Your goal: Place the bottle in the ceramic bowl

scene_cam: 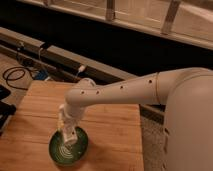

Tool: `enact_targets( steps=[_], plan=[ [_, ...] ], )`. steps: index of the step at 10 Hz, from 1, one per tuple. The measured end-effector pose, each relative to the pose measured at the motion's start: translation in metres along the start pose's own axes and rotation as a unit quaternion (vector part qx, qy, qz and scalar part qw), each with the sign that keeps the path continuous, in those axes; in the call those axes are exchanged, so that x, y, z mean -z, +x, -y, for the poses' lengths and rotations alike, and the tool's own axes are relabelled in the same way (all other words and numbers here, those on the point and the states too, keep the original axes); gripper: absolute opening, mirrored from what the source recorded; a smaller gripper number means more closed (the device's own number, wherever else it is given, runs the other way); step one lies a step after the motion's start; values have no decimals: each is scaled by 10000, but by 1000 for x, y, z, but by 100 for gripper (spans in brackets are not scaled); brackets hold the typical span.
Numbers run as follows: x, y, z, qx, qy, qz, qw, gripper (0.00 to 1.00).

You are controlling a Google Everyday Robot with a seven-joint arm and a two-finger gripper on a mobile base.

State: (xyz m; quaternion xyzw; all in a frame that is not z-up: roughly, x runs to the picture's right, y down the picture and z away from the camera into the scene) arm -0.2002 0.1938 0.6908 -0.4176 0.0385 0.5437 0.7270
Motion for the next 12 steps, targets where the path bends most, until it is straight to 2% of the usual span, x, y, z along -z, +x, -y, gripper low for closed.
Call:
enact_targets(
  steps=[2, 3, 12],
  plan=[
    [-10, 22, -18, -46, -83, -208, 9997, 3],
    [-13, 24, -21, -24, -98, -254, 9996, 4],
    [-13, 23, -20, -36, -93, -254, 9996, 4]
  ],
)
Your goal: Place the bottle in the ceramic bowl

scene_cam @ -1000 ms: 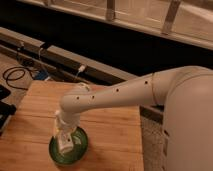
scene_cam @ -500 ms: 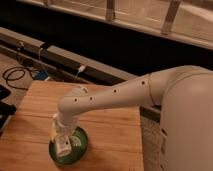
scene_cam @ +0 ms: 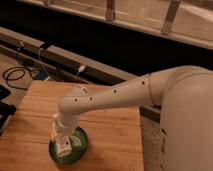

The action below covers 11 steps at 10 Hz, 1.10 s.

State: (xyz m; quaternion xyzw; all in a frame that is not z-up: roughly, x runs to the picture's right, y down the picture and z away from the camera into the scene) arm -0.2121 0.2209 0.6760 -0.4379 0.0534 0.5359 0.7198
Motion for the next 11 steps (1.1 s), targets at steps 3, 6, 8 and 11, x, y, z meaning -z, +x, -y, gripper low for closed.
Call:
enact_targets(
  steps=[3, 6, 8, 11],
  plan=[
    [0, 0, 0, 0, 1, -2, 10000, 2],
    [0, 0, 1, -5, 2, 1, 10000, 7],
    [0, 0, 1, -8, 2, 1, 10000, 27],
    [0, 0, 1, -9, 2, 1, 10000, 58]
  ],
)
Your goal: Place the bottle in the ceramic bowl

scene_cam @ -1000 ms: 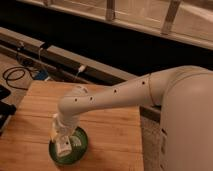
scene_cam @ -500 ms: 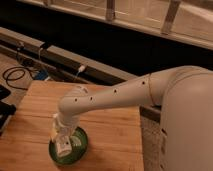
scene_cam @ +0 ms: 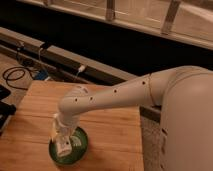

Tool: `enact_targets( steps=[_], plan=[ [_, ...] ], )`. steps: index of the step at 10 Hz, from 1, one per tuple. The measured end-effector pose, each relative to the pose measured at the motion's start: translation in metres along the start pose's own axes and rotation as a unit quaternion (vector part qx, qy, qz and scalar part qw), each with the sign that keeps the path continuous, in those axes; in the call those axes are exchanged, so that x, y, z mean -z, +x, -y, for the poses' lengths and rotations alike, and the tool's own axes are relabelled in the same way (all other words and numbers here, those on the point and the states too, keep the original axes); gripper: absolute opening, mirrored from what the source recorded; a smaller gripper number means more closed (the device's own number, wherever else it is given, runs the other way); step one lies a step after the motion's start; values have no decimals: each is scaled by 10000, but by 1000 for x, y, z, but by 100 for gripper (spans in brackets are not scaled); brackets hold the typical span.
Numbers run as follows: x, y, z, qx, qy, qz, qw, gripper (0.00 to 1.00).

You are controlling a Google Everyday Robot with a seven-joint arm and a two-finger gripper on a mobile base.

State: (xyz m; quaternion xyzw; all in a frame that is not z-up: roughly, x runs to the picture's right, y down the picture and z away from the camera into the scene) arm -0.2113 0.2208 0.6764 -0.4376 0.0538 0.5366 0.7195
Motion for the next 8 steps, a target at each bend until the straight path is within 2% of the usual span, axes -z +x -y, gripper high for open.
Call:
enact_targets(
  steps=[2, 3, 8],
  plan=[
    [0, 0, 0, 0, 0, 0, 10000, 75],
    [0, 0, 0, 0, 0, 1, 10000, 80],
    [0, 0, 0, 0, 0, 1, 10000, 80]
  ],
)
